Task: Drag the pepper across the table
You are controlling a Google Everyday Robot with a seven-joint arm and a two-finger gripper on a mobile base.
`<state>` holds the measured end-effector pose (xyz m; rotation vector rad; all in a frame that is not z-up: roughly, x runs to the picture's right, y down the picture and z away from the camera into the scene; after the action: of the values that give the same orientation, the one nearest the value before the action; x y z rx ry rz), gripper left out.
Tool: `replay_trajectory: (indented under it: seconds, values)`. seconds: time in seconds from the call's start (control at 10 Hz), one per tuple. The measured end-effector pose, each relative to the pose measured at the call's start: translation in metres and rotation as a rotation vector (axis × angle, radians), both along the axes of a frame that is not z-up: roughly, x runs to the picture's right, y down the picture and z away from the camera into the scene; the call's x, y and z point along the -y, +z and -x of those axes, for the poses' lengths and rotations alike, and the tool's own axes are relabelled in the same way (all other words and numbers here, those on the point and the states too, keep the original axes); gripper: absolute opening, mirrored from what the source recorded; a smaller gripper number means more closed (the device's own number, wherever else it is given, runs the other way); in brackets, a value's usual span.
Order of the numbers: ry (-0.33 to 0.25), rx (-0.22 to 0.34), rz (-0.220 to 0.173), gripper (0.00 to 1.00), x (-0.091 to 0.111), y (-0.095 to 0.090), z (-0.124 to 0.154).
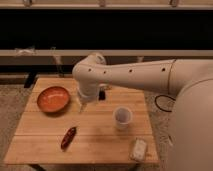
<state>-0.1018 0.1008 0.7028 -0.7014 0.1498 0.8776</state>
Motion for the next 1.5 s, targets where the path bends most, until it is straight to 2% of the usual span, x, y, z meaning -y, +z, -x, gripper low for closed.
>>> replay_trajectory:
  seconds: [0.2, 0.3, 0.7, 0.8, 1.0, 1.2, 1.4, 1.5]
  values:
    - [-0.12, 0.116, 0.007, 0.65, -0.024, -0.008, 0.02]
    - [-0.146, 0.145, 0.008, 0.65, -0.03, -0.01, 0.025]
    - [-0.15, 0.151, 0.008, 0.65, -0.03, -0.01, 0.024]
    - [-0.162, 0.17, -0.007, 0.65, -0.028, -0.005, 0.022]
    - [-0.267, 0.256, -0.069, 0.65, -0.023, 0.012, 0.019]
    - [-0.391, 0.343, -0.134, 0.65, -0.026, 0.028, 0.023]
    - [-0.485, 0.386, -0.157, 0.65, -0.034, 0.04, 0.035]
    - [-0.555, 0.418, -0.173, 0.65, -0.039, 0.047, 0.042]
